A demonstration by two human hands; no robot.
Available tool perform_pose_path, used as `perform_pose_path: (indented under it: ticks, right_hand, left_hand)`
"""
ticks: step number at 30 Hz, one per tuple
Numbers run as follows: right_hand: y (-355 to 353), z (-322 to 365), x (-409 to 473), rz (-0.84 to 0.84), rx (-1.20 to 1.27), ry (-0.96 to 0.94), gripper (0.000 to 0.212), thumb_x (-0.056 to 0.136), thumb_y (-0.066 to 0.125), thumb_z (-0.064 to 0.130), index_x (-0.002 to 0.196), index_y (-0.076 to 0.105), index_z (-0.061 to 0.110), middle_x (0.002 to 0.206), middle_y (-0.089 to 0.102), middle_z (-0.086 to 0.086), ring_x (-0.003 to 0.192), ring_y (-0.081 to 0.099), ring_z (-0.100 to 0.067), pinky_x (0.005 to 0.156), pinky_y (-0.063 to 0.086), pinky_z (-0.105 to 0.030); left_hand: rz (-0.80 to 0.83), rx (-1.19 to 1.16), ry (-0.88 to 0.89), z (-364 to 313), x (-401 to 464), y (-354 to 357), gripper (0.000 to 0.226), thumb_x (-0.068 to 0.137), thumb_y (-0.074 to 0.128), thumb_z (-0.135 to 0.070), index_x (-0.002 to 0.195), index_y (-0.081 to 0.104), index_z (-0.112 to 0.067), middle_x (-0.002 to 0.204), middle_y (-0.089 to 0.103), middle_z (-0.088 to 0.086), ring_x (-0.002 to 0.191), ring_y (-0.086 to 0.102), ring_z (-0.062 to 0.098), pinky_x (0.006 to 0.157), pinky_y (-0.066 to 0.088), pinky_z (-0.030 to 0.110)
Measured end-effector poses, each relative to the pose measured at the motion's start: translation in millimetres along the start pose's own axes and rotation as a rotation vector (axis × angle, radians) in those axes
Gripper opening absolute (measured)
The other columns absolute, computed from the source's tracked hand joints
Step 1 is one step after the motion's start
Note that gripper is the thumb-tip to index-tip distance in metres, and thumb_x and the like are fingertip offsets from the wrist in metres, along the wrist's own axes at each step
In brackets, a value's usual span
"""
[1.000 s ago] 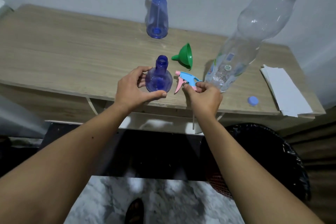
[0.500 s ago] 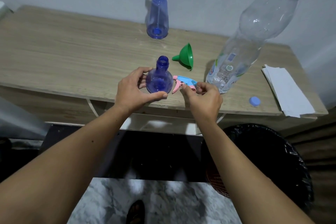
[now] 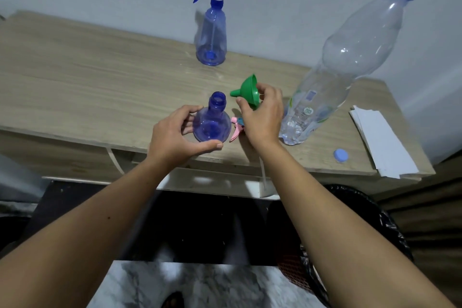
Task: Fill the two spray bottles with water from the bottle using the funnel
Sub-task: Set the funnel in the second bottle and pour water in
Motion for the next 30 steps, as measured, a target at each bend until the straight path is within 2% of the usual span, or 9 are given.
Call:
perform_pose_path:
  ticks: [4, 7, 10, 13, 16, 22, 26, 30]
  right_hand:
    - [13, -10, 14, 0.008, -0.048, 0.064, 0.05, 0.091, 0.081, 0.029, 0.133, 0.063, 0.01, 0.131, 0.063, -0.005, 0.122, 0.057, -0.021, 0.105, 0.043, -0.032]
    - [16, -13, 18, 0.008, -0.097, 0.066, 0.035, 0.095, 0.076, 0.024, 0.126, 0.068, 0.012, 0.122, 0.068, -0.003, 0.11, 0.059, -0.017, 0.095, 0.042, -0.026]
    - [12, -11, 20, -0.014, -0.059, 0.056, 0.017, 0.095, 0.073, 0.016, 0.111, 0.072, 0.012, 0.105, 0.072, -0.004, 0.093, 0.056, -0.014, 0.091, 0.048, -0.033]
    - [2, -1, 18, -0.054, 0.015, 0.01, 0.01, 0.092, 0.073, 0.016, 0.103, 0.073, 0.014, 0.096, 0.074, -0.003, 0.089, 0.065, -0.019, 0.085, 0.052, -0.035]
    - [-16, 18, 15, -0.072, 0.092, -0.103, 0.012, 0.091, 0.074, 0.019, 0.103, 0.074, 0.015, 0.096, 0.075, -0.001, 0.087, 0.069, -0.018, 0.082, 0.055, -0.033]
    - [-57, 64, -13, -0.03, 0.188, -0.42, 0.013, 0.092, 0.077, 0.009, 0.104, 0.075, 0.009, 0.097, 0.069, 0.003, 0.087, 0.062, -0.005, 0.084, 0.048, -0.014]
    - [-73, 79, -24, 0.004, 0.206, -0.533, 0.012, 0.093, 0.076, 0.005, 0.105, 0.075, 0.005, 0.097, 0.07, -0.003, 0.09, 0.063, -0.011, 0.085, 0.049, -0.018]
    - [-74, 82, -30, 0.065, 0.132, -0.616, 0.013, 0.092, 0.075, 0.003, 0.105, 0.078, 0.007, 0.099, 0.071, -0.004, 0.094, 0.064, -0.015, 0.088, 0.049, -0.023]
  left_hand:
    - [-0.002, 0.002, -0.005, 0, 1, 1, 0.102, 0.051, 0.1, -0.063, 0.138, 0.064, -0.024, 0.118, 0.074, -0.007, 0.105, 0.073, 0.008, 0.094, 0.064, 0.029]
    - [-0.008, 0.001, 0.009, 0, 2, 1, 0.101, 0.051, 0.099, -0.063, 0.136, 0.065, -0.022, 0.116, 0.075, -0.006, 0.105, 0.074, 0.012, 0.093, 0.065, 0.034]
    - [-0.012, -0.014, 0.027, 0, 1, 1, 0.099, 0.051, 0.099, -0.064, 0.135, 0.066, -0.022, 0.114, 0.075, -0.008, 0.103, 0.074, 0.01, 0.092, 0.065, 0.033]
    - [-0.017, 0.0, 0.055, -1, 2, 0, 0.097, 0.052, 0.1, -0.063, 0.133, 0.066, -0.023, 0.113, 0.074, -0.01, 0.103, 0.074, 0.008, 0.091, 0.065, 0.028]
    - [-0.027, -0.026, 0.061, 1, 2, -2, 0.095, 0.052, 0.103, -0.06, 0.132, 0.067, -0.023, 0.112, 0.075, -0.011, 0.102, 0.074, 0.004, 0.091, 0.064, 0.026]
    - [-0.039, -0.068, 0.055, 5, 2, 1, 0.093, 0.05, 0.107, -0.052, 0.13, 0.07, -0.023, 0.109, 0.077, -0.011, 0.101, 0.075, 0.003, 0.093, 0.064, 0.03]
    - [-0.045, -0.072, 0.036, 2, 0, 0, 0.092, 0.051, 0.108, -0.049, 0.131, 0.07, -0.024, 0.109, 0.077, -0.012, 0.101, 0.074, 0.0, 0.094, 0.062, 0.024]
    - [-0.036, -0.071, 0.025, 2, -1, 0, 0.092, 0.05, 0.105, -0.057, 0.13, 0.07, -0.028, 0.109, 0.077, -0.014, 0.102, 0.074, 0.001, 0.094, 0.063, 0.026]
Point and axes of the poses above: each hand's wrist, its own x-axis towards the middle knuckle, its own y-axis out of the palm, z = x × y, the point moved 7 cm from there along x, towards the middle knuckle
